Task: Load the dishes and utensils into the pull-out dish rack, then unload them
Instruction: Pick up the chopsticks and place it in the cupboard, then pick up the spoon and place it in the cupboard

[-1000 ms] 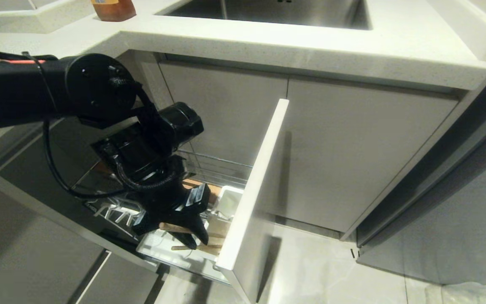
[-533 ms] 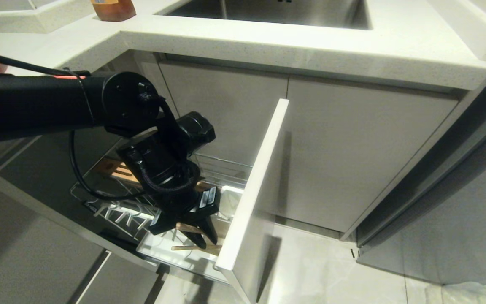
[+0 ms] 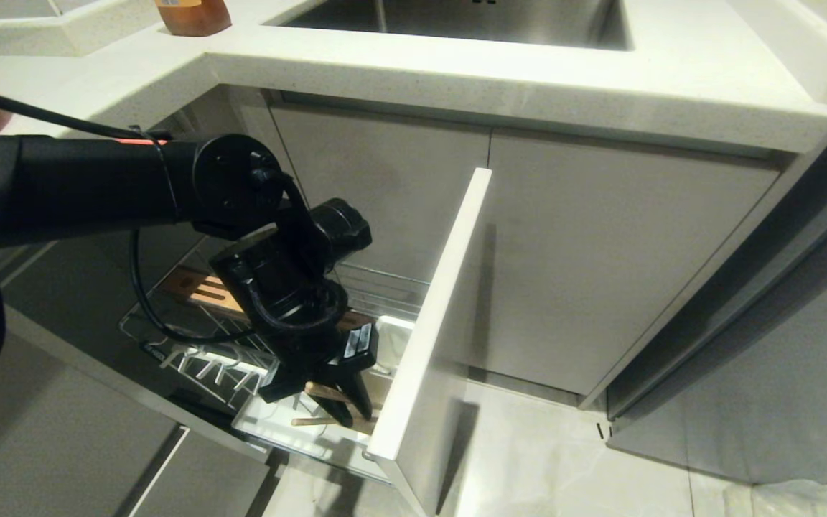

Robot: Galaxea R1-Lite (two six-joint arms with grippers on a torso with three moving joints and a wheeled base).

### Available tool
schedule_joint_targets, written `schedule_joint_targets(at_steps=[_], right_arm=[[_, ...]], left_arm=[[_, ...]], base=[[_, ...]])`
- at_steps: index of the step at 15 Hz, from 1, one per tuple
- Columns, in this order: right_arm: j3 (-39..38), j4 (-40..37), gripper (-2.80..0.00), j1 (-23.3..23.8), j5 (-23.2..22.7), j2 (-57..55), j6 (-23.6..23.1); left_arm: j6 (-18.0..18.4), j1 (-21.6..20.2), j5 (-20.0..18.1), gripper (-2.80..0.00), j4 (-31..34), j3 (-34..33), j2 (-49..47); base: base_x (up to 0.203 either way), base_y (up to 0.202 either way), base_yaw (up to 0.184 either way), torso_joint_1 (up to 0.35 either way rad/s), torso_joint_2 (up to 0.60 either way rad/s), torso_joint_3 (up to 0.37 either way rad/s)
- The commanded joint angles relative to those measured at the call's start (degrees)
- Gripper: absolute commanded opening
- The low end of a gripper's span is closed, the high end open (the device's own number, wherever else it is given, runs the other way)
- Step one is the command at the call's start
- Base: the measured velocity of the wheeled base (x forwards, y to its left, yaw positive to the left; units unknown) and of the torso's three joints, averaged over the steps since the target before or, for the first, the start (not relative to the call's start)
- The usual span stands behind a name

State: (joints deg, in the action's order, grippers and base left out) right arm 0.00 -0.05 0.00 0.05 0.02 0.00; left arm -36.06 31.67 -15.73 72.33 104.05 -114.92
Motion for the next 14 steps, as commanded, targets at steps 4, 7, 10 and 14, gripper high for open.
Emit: schedule_joint_targets(at_steps=[4, 7, 10, 14], right_arm=[[0.0, -0.03, -2.8, 0.0, -0.05, -0.02, 0.0], [0.0, 0.05, -2.8, 0.0, 0.04, -0.02, 0.0], [0.0, 0.04, -2.8, 0.0, -0.03, -0.02, 0.0], [0.0, 0.03, -2.8, 0.0, 0.02, -0.02, 0.0]], left_arm=[[-0.59, 0.06, 0.09, 0.0, 0.45, 0.1, 0.31], [-0.68, 0.06, 0.09, 0.0, 0.53, 0.1, 1.07], [-0.68, 0.06, 1.14, 0.0, 0.6, 0.26, 3.25], [-0.75, -0.02, 2.33, 0.0, 1.14, 0.11, 8.33]], base=[[0.0, 0.0, 0.0, 0.0, 0.0, 0.0], [0.0, 0.0, 0.0, 0.0, 0.0, 0.0], [0.0, 0.0, 0.0, 0.0, 0.0, 0.0], [0.0, 0.0, 0.0, 0.0, 0.0, 0.0]])
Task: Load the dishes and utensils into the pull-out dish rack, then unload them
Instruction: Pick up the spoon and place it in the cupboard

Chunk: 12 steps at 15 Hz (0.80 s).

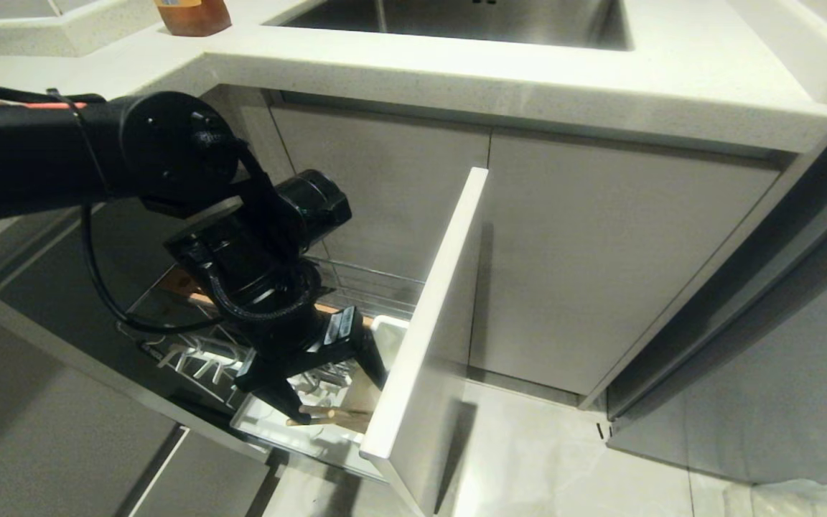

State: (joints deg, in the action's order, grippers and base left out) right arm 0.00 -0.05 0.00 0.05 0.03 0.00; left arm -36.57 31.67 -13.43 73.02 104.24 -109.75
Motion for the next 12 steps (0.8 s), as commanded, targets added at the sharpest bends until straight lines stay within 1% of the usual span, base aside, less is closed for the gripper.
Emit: schedule_joint_targets(at_steps=[1, 4, 8, 9, 10, 12], right_arm=[[0.0, -0.03, -2.8, 0.0, 0.02, -0.03, 0.0], [0.0, -0.03, -2.8, 0.0, 0.03, -0.03, 0.0], [0.0, -0.04, -2.8, 0.0, 0.0, -0.03, 0.0], [0.0, 0.03, -2.8, 0.0, 0.02, -0.03, 0.0], [0.0, 0.03, -2.8, 0.0, -0.02, -0.03, 0.0], [0.0, -0.01, -2.8, 0.0, 0.0, -0.03, 0.0]], left_arm=[[-0.43, -0.03, 0.43, 0.0, 0.73, -0.16, 4.94], [-1.34, 0.04, 1.16, 0.0, 2.16, -0.03, 9.79], [-2.19, 0.27, 1.33, 0.0, 2.49, -0.04, 18.04], [-2.24, 0.39, 1.53, -2.8, 2.48, 0.07, 20.19], [-2.26, 0.69, 2.55, -2.8, 2.39, 0.13, 22.49], [-2.34, 1.39, 6.17, -2.8, 2.08, 0.6, 26.56]], base=[[0.0, 0.0, 0.0, 0.0, 0.0, 0.0], [0.0, 0.0, 0.0, 0.0, 0.0, 0.0], [0.0, 0.0, 0.0, 0.0, 0.0, 0.0], [0.0, 0.0, 0.0, 0.0, 0.0, 0.0], [0.0, 0.0, 0.0, 0.0, 0.0, 0.0], [0.0, 0.0, 0.0, 0.0, 0.0, 0.0]])
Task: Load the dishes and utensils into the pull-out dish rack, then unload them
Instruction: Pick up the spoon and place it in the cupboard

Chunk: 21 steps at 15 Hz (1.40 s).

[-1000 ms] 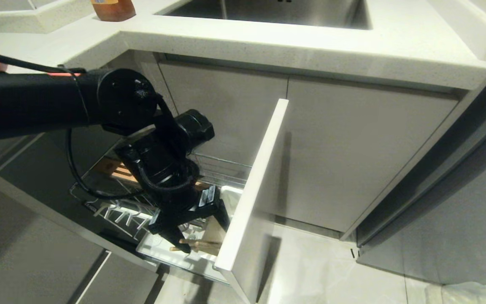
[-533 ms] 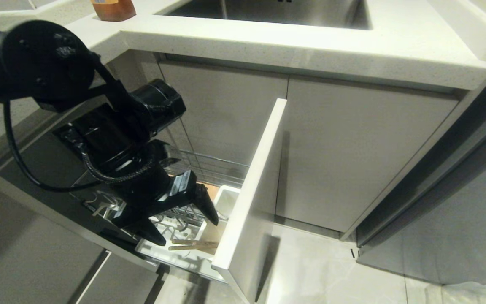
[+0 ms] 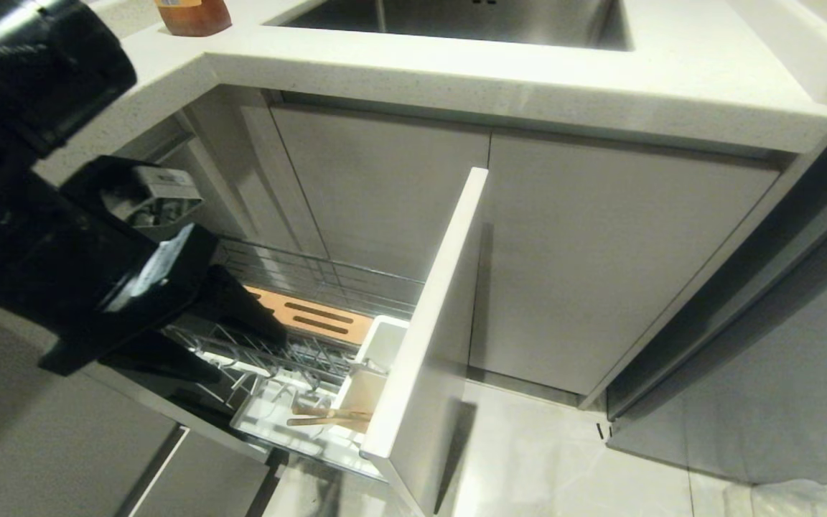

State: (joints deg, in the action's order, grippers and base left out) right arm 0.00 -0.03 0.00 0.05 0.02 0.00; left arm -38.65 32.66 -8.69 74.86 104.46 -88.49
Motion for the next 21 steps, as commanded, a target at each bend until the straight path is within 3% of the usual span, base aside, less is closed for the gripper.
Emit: schedule_joint_targets(at_steps=[1, 3, 5, 7, 9, 14, 17, 19, 21], right_arm=[[0.0, 0.03, -2.8, 0.0, 0.04, -0.02, 0.0], [0.0, -0.05, -2.8, 0.0, 0.04, -0.02, 0.0], [0.0, 0.02, -2.8, 0.0, -0.02, -0.02, 0.0], [0.0, 0.03, -2.8, 0.0, -0.03, -0.02, 0.0], [0.0, -0.05, -2.8, 0.0, -0.05, -0.02, 0.0], [0.0, -0.01, -2.8, 0.0, 0.01, -0.02, 0.0], [0.0, 0.03, -2.8, 0.0, 0.04, -0.02, 0.0], [0.0, 0.0, -2.8, 0.0, 0.03, -0.02, 0.0], [0.0, 0.03, -2.8, 0.0, 0.04, -0.02, 0.0]], left_arm=[[-0.28, 0.5, 2.93, -2.8, 0.34, 1.61, 7.22], [-0.28, 0.38, 7.64, -2.8, 0.59, 5.15, 10.5], [0.51, -0.56, 16.28, -2.8, -0.12, 7.01, 13.35], [4.37, -3.04, 21.99, -2.8, -1.44, 7.15, 15.57], [9.75, -10.32, 24.31, -2.8, -3.61, 7.17, 18.34], [22.38, -31.25, 24.51, -2.8, -8.95, 6.97, 22.68], [29.01, -44.91, 21.47, -2.8, -13.31, 6.59, 23.74], [31.63, -52.68, 20.06, -2.8, -15.81, 6.49, 23.63], [33.5, -62.29, 15.97, -2.8, -18.33, 6.55, 22.89]], base=[[0.0, 0.0, 0.0, 0.0, 0.0, 0.0], [0.0, 0.0, 0.0, 0.0, 0.0, 0.0], [0.0, 0.0, 0.0, 0.0, 0.0, 0.0], [0.0, 0.0, 0.0, 0.0, 0.0, 0.0], [0.0, 0.0, 0.0, 0.0, 0.0, 0.0], [0.0, 0.0, 0.0, 0.0, 0.0, 0.0], [0.0, 0.0, 0.0, 0.0, 0.0, 0.0], [0.0, 0.0, 0.0, 0.0, 0.0, 0.0], [0.0, 0.0, 0.0, 0.0, 0.0, 0.0]])
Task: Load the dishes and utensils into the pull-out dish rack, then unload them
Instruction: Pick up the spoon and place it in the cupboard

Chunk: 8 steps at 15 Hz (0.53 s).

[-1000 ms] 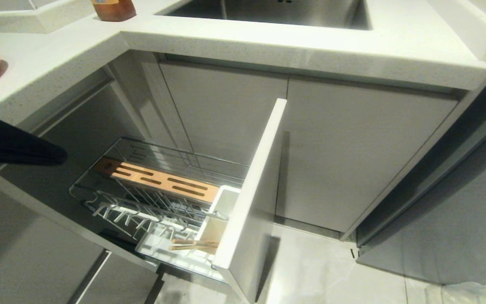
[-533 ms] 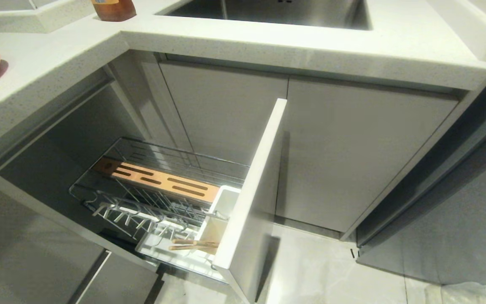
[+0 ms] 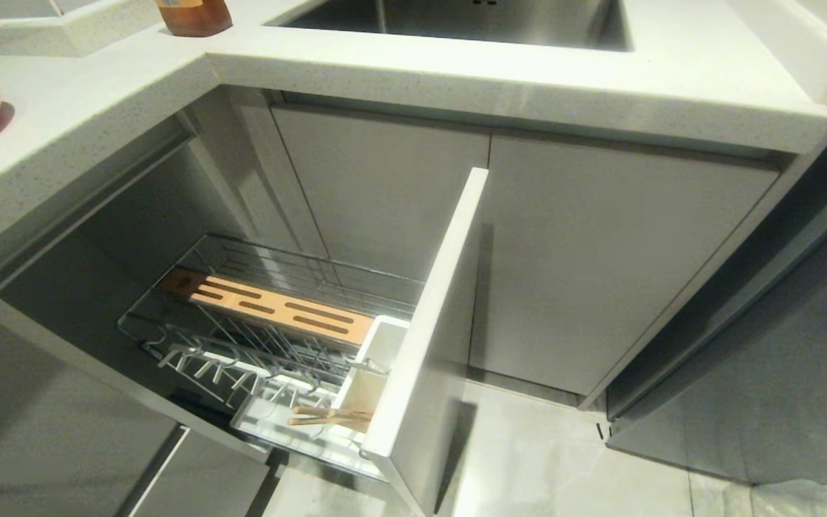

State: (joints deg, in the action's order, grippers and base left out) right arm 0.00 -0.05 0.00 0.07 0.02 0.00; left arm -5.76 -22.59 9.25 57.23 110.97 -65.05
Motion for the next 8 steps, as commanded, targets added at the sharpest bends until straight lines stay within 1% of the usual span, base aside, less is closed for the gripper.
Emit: schedule_joint_targets(at_steps=[1, 3, 4, 5, 6, 7, 8], right_arm=[[0.0, 0.05, -2.8, 0.0, -0.07, -0.02, 0.0], [0.0, 0.05, -2.8, 0.0, 0.0, -0.02, 0.0], [0.0, -0.01, -2.8, 0.0, 0.01, -0.02, 0.0], [0.0, 0.03, -2.8, 0.0, -0.07, -0.02, 0.0], [0.0, -0.02, -2.8, 0.0, -0.01, -0.02, 0.0], [0.0, -0.04, -2.8, 0.0, 0.01, -0.02, 0.0], [0.0, 0.03, -2.8, 0.0, -0.06, -0.02, 0.0]], left_arm=[[1.49, -13.3, -5.32, -2.8, -2.1, 0.08, -0.98], [3.6, -24.97, -14.05, -2.8, -5.01, 0.16, -2.42], [5.11, -28.83, -17.82, -2.8, -6.57, 0.18, -3.99], [6.83, -30.82, -20.34, -2.8, -8.24, 0.2, -6.18], [7.75, -31.98, -21.78, -2.8, -9.54, 0.21, -7.79], [8.31, -33.73, -24.45, -2.8, -10.59, 0.22, -8.95], [9.57, -36.6, -29.35, -2.8, -11.24, 0.31, -10.03]], base=[[0.0, 0.0, 0.0, 0.0, 0.0, 0.0], [0.0, 0.0, 0.0, 0.0, 0.0, 0.0], [0.0, 0.0, 0.0, 0.0, 0.0, 0.0], [0.0, 0.0, 0.0, 0.0, 0.0, 0.0], [0.0, 0.0, 0.0, 0.0, 0.0, 0.0], [0.0, 0.0, 0.0, 0.0, 0.0, 0.0], [0.0, 0.0, 0.0, 0.0, 0.0, 0.0]])
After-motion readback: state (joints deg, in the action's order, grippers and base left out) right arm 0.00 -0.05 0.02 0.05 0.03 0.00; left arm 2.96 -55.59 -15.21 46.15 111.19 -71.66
